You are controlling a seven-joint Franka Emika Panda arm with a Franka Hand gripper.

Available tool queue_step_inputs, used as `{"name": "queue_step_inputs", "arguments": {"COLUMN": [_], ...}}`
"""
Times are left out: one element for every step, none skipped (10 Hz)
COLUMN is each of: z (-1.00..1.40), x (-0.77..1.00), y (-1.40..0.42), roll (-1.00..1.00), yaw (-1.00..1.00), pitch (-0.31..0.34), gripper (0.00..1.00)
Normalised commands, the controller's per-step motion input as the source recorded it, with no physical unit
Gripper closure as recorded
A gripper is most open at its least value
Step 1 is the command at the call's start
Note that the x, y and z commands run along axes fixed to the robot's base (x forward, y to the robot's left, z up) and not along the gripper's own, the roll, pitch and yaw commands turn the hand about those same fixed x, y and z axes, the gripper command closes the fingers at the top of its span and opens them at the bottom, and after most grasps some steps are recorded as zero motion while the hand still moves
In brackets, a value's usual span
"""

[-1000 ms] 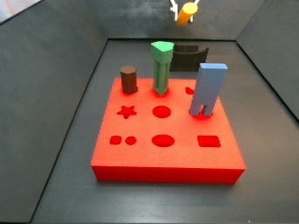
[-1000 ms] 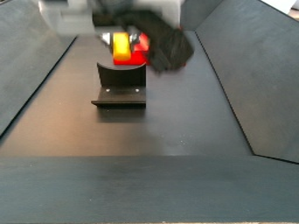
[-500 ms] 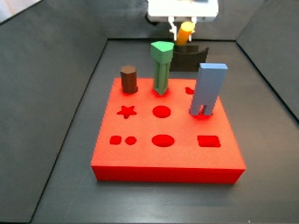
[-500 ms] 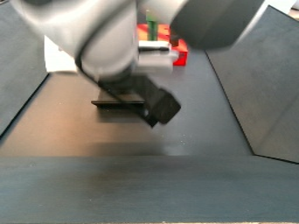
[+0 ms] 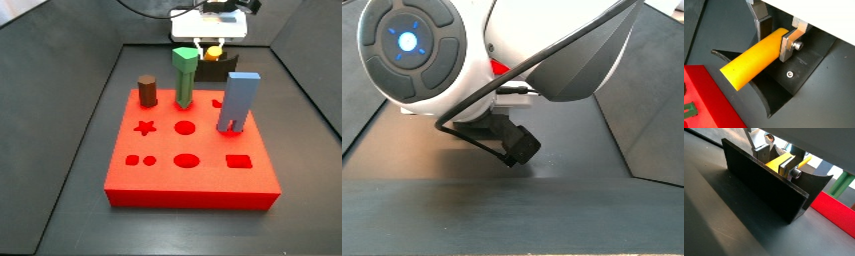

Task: Pick up the oval object. Move up. Place the oval object on the fixture. Regrasp the oval object. Move to above the board. Insert the oval object.
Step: Place the oval object on the fixture, then regrasp the oval object.

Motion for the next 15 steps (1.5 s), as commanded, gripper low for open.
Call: {"name": "queue_step_inputs", "arguments": {"z": [0.00,1.00,1.00,1.00,1.00,1.00,0.91,0.74,0.58,0.41,0.18,0.97,0.97,0.97,0.92], "x": [0.00,0.00,-0.01,-0.03,-0.03,-0.04,-0.04,-0.04,-0.04,-0.03,-0.03,-0.08,-0.08,-0.10,-0.14], "y": [0.00,0.00,0.00,0.00,0.00,0.00,0.00,0.00,0.00,0.00,0.00,-1.00,-1.00,-1.00,-1.00], "roll": [0.00,0.03,0.03,0.05,0.06,0.06,0.06,0.06,0.06,0.05,0.05,1.00,1.00,1.00,1.00], "yaw": [0.00,-0.08,-0.07,-0.05,-0.04,-0.03,-0.01,-0.01,0.00,-0.01,-0.01,0.04,0.04,0.04,0.04], "pitch": [0.000,0.010,0.018,0.019,0.016,0.015,0.019,0.030,0.039,0.045,0.053,0.078,0.074,0.067,0.056], "gripper": [0.00,0.00,0.00,0.00,0.00,0.00,0.00,0.00,0.00,0.00,0.00,0.00,0.00,0.00,0.00]}}
